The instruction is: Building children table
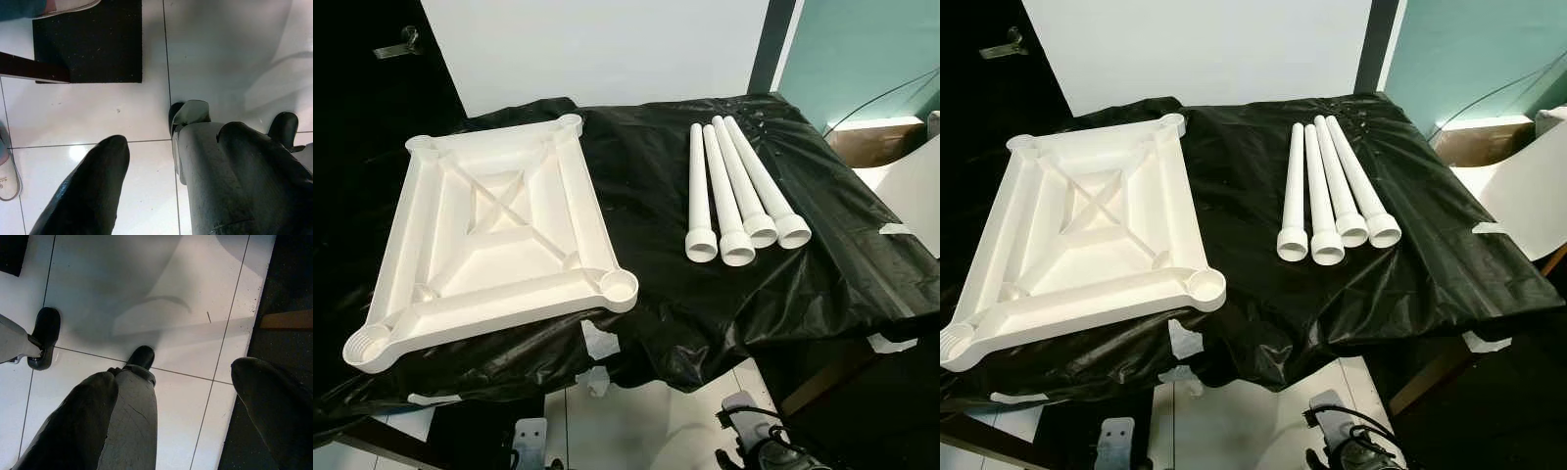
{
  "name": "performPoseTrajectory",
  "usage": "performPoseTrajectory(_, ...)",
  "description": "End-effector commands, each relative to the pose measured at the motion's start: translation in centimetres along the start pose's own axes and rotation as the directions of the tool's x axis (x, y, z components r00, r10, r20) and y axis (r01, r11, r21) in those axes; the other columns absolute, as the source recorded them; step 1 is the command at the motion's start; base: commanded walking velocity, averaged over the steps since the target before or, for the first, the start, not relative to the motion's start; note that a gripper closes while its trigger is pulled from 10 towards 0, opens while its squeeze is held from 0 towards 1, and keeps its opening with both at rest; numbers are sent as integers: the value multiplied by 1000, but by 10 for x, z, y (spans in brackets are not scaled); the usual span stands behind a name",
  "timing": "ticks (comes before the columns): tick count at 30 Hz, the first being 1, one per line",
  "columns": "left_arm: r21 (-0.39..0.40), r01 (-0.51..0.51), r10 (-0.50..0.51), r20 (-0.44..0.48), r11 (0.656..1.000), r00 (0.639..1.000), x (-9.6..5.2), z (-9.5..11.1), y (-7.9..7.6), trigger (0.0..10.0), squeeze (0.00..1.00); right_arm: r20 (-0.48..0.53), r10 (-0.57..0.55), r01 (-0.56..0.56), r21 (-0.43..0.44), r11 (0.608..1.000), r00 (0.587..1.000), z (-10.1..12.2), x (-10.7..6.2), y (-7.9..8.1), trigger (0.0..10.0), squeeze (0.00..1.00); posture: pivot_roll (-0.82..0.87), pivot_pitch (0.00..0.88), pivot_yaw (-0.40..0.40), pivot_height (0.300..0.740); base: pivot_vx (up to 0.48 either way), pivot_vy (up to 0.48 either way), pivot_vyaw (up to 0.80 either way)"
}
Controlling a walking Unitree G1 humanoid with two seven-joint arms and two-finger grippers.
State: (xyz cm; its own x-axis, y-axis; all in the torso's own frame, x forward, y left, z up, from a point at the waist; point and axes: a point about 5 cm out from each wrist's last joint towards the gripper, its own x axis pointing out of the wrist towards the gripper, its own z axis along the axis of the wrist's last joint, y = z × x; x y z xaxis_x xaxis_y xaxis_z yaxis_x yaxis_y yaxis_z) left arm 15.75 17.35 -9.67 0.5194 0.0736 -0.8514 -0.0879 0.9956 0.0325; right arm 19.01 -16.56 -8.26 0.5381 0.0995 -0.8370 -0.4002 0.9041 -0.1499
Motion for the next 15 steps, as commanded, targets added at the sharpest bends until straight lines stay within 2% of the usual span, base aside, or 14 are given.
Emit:
performPoseTrajectory(1,-22,61,-63,-110,998,992,-7,-35,-11,10000,0,-43,82,-84,-40,996,996,-4,0,7,10000,0,157,0,-37,740,0,0,0)
performPoseTrajectory(4,23,74,-72,-77,997,994,-7,-31,-11,10000,0,-21,97,-98,-83,992,995,1,0,4,10000,0,157,0,-34,740,0,0,0)
performPoseTrajectory(8,39,77,-75,-56,996,996,-6,-29,-11,10000,0,-9,103,-103,-106,989,995,5,0,1,10000,0,162,0,-34,740,0,0,0)
performPoseTrajectory(12,119,93,-89,-39,989,995,-6,-26,-10,10000,0,10,117,-114,-157,981,993,10,0,-4,10000,0,159,0,-32,740,0,0,0)
performPoseTrajectory(15,126,92,-88,-41,988,995,-6,-26,-10,10000,0,20,123,-119,-155,981,992,12,0,-5,10000,0,155,0,-27,740,0,0,0)
